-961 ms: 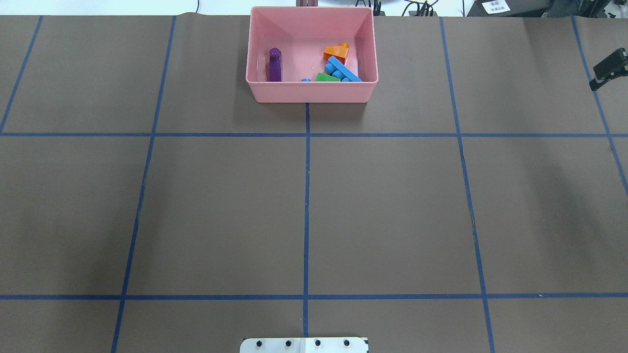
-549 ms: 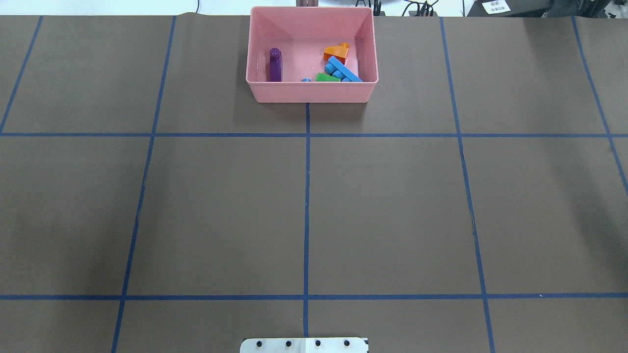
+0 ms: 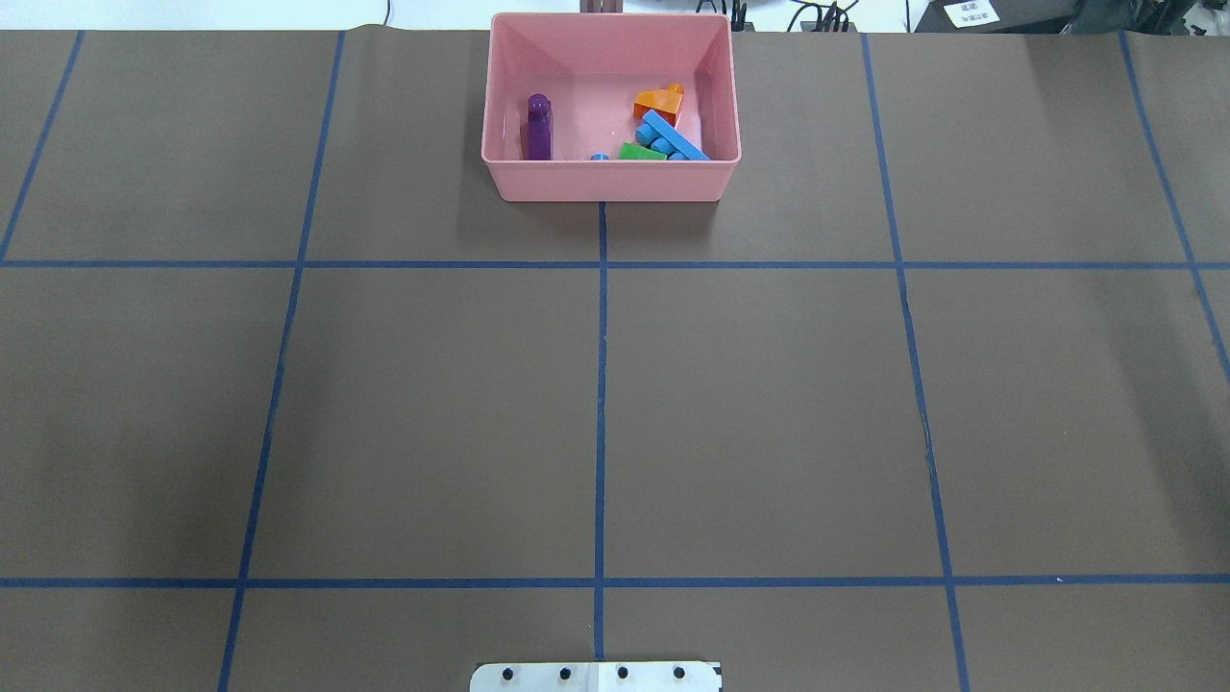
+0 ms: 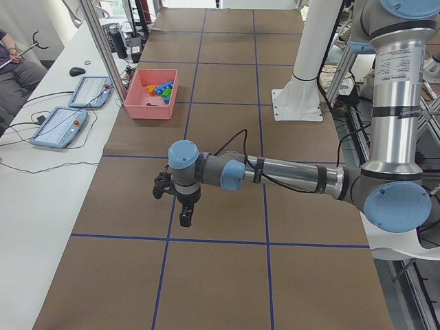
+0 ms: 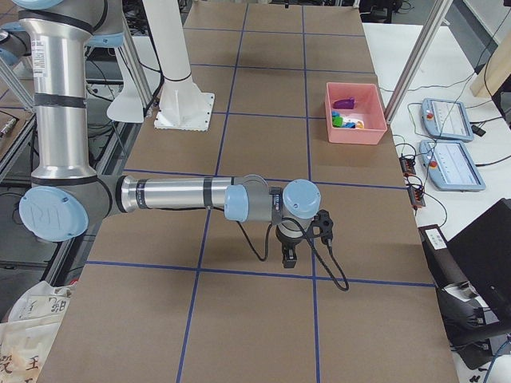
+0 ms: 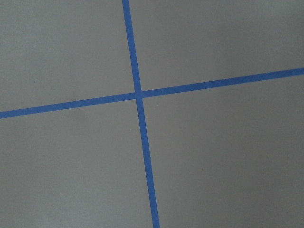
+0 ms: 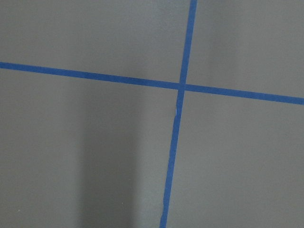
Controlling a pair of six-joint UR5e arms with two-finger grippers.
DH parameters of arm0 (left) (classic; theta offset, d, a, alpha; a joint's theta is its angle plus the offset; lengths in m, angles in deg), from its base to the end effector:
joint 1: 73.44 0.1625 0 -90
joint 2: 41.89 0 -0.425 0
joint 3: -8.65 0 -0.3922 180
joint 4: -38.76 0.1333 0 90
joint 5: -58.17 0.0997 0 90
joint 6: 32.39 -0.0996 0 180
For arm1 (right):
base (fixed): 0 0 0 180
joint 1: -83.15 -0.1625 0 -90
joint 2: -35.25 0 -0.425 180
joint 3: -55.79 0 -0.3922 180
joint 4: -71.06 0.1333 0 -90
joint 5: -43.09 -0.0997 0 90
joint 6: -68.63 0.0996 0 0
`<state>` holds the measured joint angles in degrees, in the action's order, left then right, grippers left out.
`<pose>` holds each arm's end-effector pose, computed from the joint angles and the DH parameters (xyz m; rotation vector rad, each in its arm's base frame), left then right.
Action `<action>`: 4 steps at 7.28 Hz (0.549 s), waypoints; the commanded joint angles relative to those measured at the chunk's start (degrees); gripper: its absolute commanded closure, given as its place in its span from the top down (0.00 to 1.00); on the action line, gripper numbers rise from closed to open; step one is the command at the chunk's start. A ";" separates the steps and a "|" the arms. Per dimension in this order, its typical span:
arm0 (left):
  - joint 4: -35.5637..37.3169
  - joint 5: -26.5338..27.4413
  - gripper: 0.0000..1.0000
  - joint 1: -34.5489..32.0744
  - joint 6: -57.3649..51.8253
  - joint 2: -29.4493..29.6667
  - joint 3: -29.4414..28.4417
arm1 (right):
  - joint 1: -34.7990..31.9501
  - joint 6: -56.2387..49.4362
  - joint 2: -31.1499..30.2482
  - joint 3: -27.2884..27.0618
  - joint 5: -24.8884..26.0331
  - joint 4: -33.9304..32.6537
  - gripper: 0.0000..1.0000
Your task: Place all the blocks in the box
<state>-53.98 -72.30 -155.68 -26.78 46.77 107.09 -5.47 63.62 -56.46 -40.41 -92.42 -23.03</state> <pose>-0.0018 -0.4952 0.5965 0.0814 0.7191 0.0965 0.0507 -0.4799 0.6257 0.0318 -0.7941 -0.1084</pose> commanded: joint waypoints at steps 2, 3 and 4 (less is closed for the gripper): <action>1.69 0.30 1.00 -3.18 -9.02 0.29 -1.30 | -0.06 0.26 -0.14 -0.57 0.78 -0.04 1.00; 1.60 -0.05 1.00 -5.28 -9.21 0.63 -3.23 | -0.06 0.26 -0.05 -0.49 1.47 -0.04 1.00; 1.60 -0.14 1.00 -6.60 -9.21 0.72 -3.68 | -0.06 0.26 -0.05 -0.57 1.48 0.04 1.00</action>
<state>-52.38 -72.27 -160.37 -35.49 47.33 104.56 -5.53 63.86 -56.54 -40.92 -91.18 -23.05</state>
